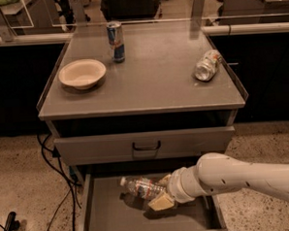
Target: Place water bottle into middle drawer
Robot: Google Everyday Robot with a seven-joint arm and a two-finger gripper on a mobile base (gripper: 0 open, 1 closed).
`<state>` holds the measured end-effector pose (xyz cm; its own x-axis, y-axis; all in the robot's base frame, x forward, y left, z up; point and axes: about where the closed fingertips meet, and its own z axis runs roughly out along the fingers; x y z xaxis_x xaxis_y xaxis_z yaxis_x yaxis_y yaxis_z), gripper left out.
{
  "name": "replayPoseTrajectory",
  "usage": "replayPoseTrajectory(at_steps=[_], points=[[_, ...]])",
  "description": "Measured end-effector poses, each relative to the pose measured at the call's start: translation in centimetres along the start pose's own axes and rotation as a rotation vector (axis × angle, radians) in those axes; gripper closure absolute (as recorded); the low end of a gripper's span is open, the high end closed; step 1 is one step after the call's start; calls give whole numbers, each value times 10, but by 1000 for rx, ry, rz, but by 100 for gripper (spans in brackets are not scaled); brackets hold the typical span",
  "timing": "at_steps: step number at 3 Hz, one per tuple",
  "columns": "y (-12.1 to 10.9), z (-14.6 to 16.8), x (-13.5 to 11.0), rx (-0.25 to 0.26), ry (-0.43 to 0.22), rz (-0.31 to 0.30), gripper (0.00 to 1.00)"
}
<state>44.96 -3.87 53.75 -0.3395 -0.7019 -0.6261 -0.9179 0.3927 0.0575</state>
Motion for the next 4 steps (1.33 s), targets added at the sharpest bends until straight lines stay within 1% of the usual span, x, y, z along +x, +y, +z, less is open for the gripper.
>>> replayPoseTrajectory(at_steps=[1,2,3,4], points=[[-39,37,25,0,-10,45,100],[-38,45,28,-6,-9,54,100],[-35,72,37,-29,-8,85,100],[-32,103,48,-39,-11,107,100]])
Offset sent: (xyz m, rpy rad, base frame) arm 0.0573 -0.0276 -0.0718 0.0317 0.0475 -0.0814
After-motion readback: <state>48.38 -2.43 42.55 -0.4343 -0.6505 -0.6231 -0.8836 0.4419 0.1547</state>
